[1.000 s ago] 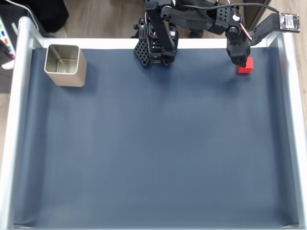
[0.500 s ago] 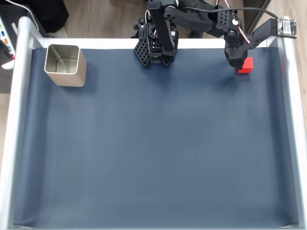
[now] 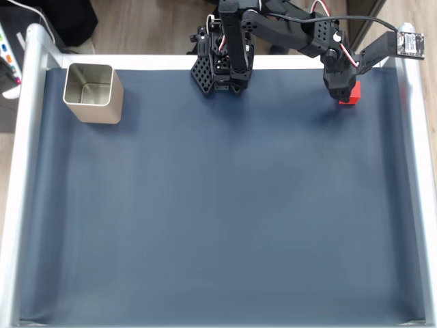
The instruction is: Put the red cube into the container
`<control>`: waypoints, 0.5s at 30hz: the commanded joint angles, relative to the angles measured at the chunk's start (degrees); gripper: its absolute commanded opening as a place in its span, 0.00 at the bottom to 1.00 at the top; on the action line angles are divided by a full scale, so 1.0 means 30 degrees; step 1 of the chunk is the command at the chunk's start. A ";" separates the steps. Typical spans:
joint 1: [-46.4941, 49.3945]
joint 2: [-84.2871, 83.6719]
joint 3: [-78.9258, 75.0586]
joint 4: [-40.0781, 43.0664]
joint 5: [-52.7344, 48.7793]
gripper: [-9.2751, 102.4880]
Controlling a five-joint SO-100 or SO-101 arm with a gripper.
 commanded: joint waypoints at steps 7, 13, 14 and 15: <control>0.0293 -0.0117 -0.0908 -0.0322 -0.0967 0.13; 0.0293 -0.0176 -0.0996 -0.0293 -0.0439 0.08; 0.0293 -0.0205 -0.0996 -0.0264 -0.0410 0.08; 0.0293 -0.0205 -0.0996 -0.0264 -0.0352 0.08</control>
